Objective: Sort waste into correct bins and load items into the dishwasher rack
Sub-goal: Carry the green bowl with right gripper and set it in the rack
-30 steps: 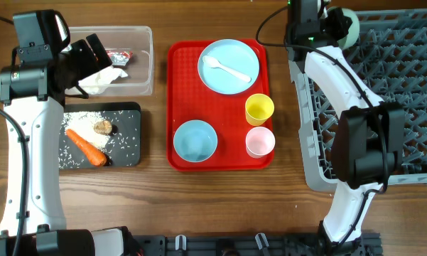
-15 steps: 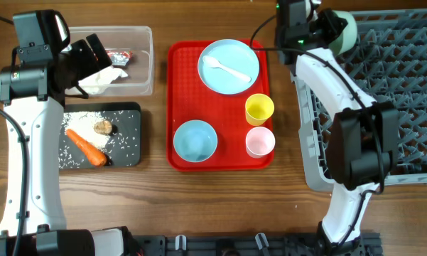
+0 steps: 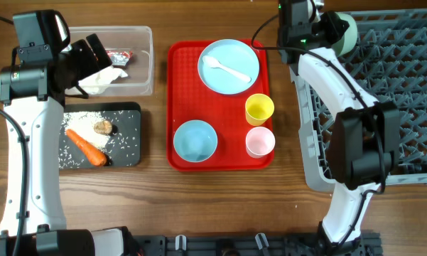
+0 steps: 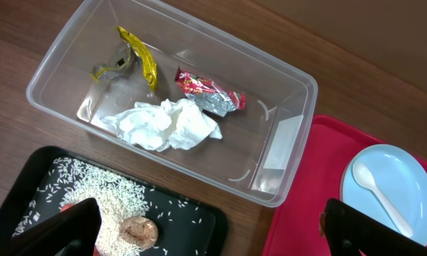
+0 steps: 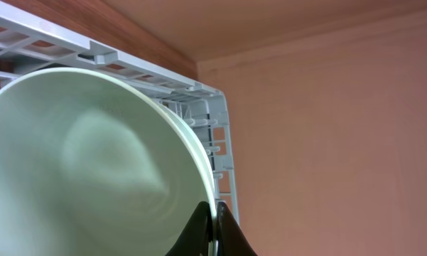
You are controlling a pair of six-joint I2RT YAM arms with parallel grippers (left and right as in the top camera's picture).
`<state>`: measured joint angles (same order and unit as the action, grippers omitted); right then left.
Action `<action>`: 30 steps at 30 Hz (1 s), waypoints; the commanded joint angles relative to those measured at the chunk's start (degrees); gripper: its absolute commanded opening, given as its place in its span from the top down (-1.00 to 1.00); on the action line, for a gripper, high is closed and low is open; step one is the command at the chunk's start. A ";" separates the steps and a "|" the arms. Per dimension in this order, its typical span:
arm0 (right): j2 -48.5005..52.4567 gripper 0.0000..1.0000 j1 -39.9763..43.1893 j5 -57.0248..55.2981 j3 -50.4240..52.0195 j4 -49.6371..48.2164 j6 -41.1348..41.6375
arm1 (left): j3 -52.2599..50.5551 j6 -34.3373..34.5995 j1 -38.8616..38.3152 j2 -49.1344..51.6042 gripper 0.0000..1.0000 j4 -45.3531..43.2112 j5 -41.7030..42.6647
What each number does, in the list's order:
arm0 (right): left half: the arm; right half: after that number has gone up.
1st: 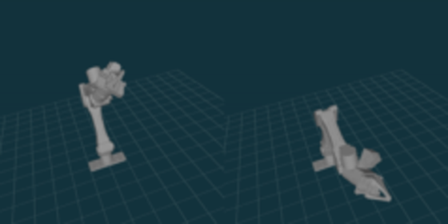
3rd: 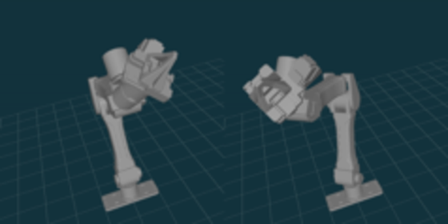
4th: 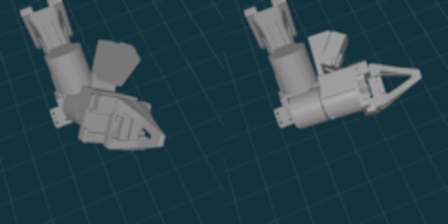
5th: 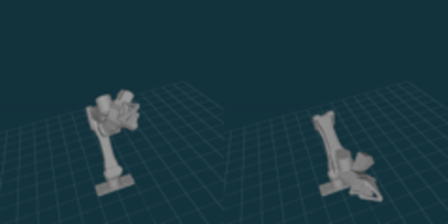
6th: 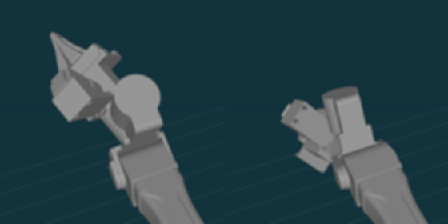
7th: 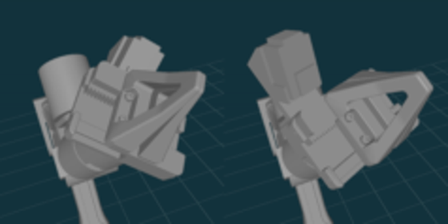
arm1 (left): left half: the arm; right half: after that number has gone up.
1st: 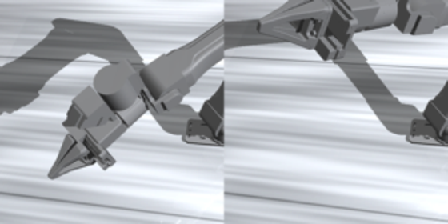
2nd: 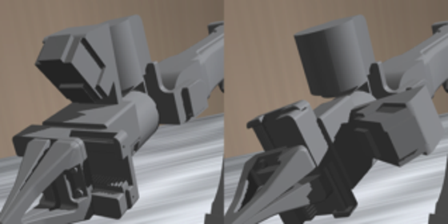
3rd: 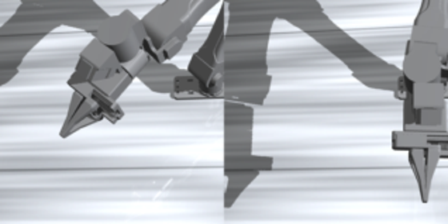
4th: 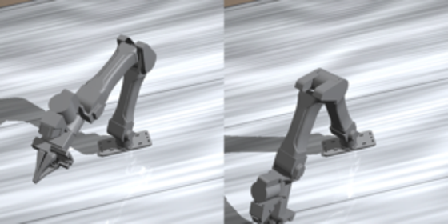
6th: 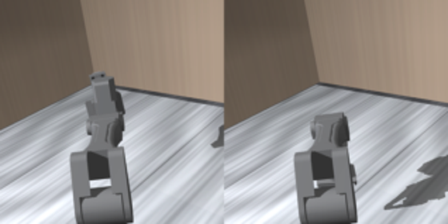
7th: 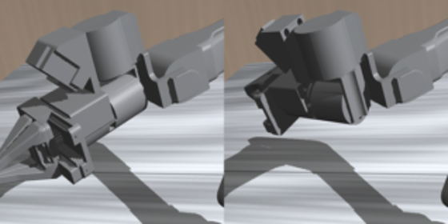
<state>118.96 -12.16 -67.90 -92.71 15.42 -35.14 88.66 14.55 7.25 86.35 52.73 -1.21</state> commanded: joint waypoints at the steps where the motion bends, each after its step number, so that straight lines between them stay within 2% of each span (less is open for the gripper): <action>1: 0.85 0.91 0.35 2.40 0.39 0.07 2.36 | 0.07 0.92 0.22 0.24 -1.00 -0.11 0.09; 21: 0.85 0.91 2.49 3.69 0.39 -1.70 2.32 | 0.07 0.92 0.22 0.24 -1.00 -0.11 0.09; 26: 0.85 0.92 1.55 6.80 0.39 3.30 2.58 | 0.07 0.92 0.22 0.24 -1.00 -0.11 0.09; 30: 0.85 0.88 -0.28 13.64 0.39 9.81 7.91 | 0.07 0.92 0.22 0.24 -1.00 -0.11 0.09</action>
<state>118.93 -11.35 -61.78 -92.84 22.90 -31.44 88.66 14.55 7.25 86.35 52.71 -1.21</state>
